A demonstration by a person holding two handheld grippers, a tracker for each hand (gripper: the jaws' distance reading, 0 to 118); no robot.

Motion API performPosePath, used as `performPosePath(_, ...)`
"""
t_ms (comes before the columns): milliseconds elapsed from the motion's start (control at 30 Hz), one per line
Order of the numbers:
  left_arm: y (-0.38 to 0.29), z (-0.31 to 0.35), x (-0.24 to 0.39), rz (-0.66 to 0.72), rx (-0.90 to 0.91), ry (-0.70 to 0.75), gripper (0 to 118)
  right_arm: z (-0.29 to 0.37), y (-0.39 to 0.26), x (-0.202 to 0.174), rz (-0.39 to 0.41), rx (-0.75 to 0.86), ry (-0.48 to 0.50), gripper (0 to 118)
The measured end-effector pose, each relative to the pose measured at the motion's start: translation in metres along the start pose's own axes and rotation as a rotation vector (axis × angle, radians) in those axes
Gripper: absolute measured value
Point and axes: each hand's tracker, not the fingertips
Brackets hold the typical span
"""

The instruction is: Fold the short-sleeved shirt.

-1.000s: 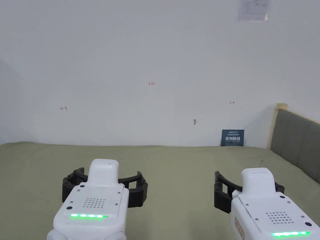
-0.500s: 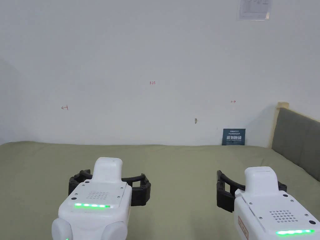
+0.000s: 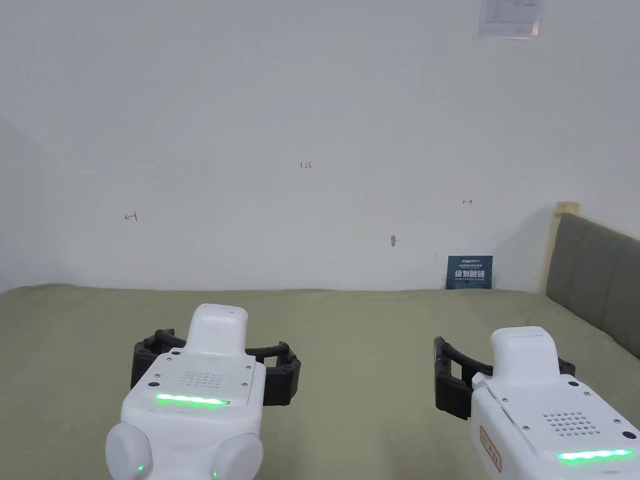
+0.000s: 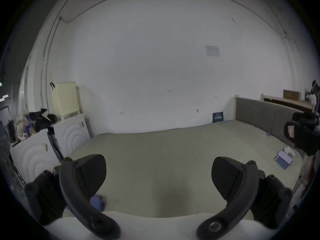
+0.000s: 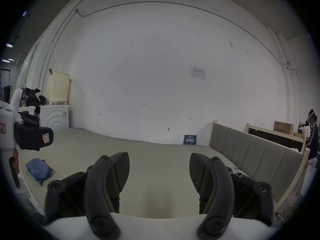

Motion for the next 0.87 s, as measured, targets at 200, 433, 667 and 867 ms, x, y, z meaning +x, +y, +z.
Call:
performPosePath(200,0.002,0.000,-0.004,0.032,-0.001,-0.053,118,0.000,0.003,-0.002,0.004,0.002,0.005,76)
performPosePath(433,0.008,0.000,-0.014,0.097,-0.005,-0.093,118,-0.001,0.007,-0.002,0.006,0.003,0.008,76)
performPosePath(667,0.012,0.002,-0.010,0.069,0.004,-0.052,118,0.000,0.006,-0.004,-0.005,0.005,0.008,76)
performPosePath(867,0.020,0.007,-0.012,0.094,-0.033,-0.032,118,0.000,0.007,-0.003,-0.008,0.005,0.005,76)
